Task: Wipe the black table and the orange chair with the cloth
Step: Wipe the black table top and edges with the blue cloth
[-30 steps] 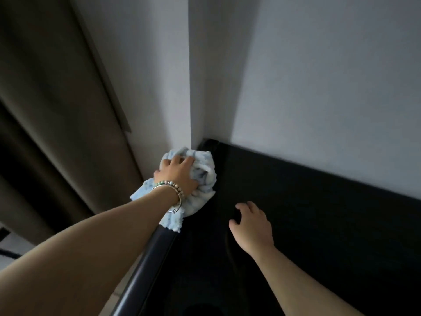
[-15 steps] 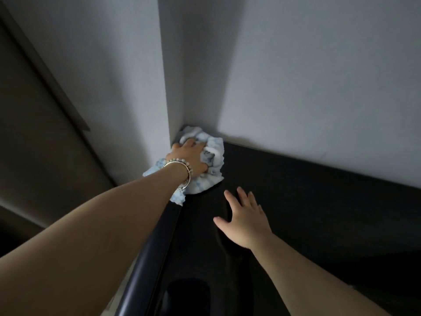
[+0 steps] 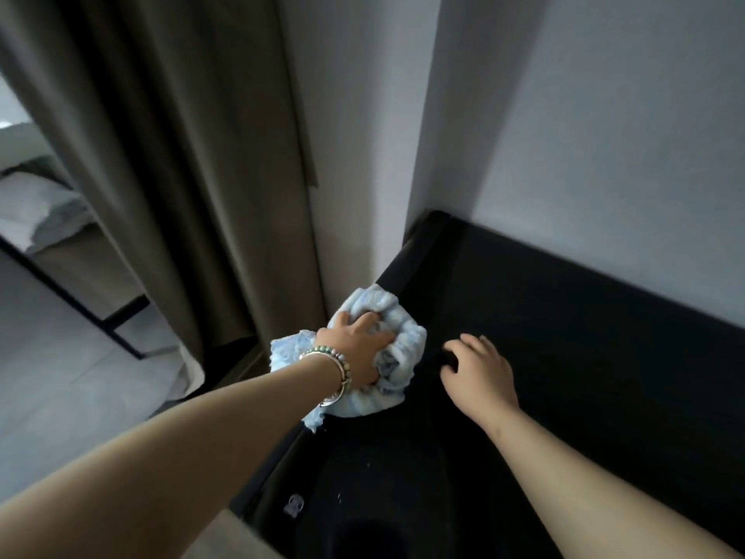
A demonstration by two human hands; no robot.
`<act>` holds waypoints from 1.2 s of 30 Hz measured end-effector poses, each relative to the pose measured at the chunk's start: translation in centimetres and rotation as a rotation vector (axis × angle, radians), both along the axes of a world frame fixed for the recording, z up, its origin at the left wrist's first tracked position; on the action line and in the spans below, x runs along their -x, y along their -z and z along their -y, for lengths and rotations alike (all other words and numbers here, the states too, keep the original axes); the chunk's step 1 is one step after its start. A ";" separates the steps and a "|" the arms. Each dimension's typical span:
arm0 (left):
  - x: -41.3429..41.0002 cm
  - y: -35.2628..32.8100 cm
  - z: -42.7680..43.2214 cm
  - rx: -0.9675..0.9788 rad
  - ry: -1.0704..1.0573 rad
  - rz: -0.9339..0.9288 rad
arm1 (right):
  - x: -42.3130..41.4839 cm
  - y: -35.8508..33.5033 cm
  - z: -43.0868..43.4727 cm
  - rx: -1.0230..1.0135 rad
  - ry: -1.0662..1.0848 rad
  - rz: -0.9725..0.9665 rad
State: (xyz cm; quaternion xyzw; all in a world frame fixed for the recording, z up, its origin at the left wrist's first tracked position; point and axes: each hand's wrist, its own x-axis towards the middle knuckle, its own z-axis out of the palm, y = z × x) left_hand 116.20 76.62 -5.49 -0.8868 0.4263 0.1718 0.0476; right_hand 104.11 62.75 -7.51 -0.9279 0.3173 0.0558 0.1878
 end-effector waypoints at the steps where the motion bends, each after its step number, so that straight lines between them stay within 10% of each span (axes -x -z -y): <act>1: 1.1 -0.1 -1.5 -0.012 -0.024 -0.014 | 1.0 -0.1 -1.0 0.003 -0.020 0.006; 31: 8.7 -1.1 -24.3 -0.189 -0.220 -0.002 | 9.8 -2.0 -19.4 0.004 -0.096 0.032; 36: 7.9 -2.2 -25.6 0.033 -0.255 0.108 | 10.0 -2.5 -20.8 0.010 -0.095 0.056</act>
